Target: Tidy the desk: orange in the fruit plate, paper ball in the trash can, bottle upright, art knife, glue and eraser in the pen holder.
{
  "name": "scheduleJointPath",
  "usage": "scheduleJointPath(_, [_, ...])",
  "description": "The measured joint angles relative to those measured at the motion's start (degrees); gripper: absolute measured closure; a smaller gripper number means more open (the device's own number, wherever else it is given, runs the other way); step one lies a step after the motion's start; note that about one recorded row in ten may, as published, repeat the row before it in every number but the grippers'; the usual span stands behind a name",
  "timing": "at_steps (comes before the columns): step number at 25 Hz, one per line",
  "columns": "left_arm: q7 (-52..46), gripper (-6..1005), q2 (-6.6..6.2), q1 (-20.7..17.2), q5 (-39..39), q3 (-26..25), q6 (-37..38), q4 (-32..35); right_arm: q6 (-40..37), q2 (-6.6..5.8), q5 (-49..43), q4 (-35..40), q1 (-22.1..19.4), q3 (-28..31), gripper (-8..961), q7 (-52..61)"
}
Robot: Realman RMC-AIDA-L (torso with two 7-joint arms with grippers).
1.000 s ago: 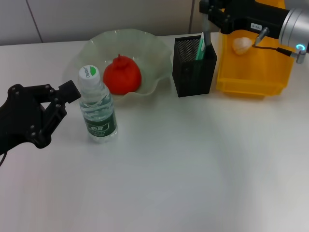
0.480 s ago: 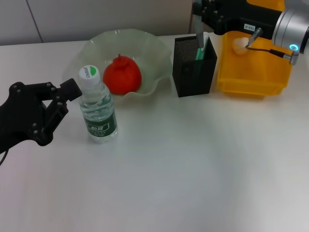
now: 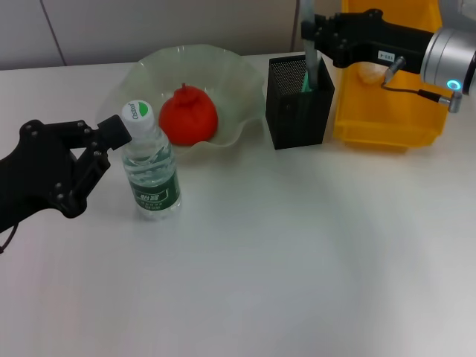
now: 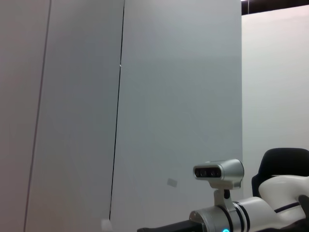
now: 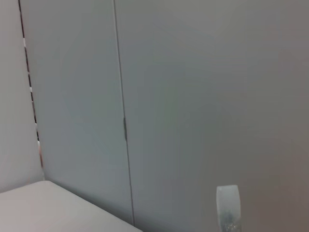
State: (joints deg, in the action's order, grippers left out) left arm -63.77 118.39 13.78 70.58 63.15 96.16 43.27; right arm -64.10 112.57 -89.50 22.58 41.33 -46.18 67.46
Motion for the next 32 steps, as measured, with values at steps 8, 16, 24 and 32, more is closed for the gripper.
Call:
scheduleJointPath(8, [0.58,992,0.0,0.83,0.0,-0.44,-0.01,-1.6,1.46,0.01,-0.07,-1.28,-0.23,-0.05,817,0.56])
scheduleJointPath(16, [0.58,992,0.0,0.82,-0.01,-0.51,0.0,-1.61,2.24,0.09,-0.76,-1.3,-0.02,-0.22,817,1.6])
scheduleJointPath(24, [0.58,992,0.0,0.78,0.0,-0.66,0.0,-1.61,1.73,0.31,-2.28,-0.61,0.1,-0.26,811,2.63])
scheduleJointPath(32, [0.58,992,0.0,0.65,-0.01,-0.66,0.0,-1.61,1.61,0.41,-2.28,0.92,-0.34,-0.16,743,3.75])
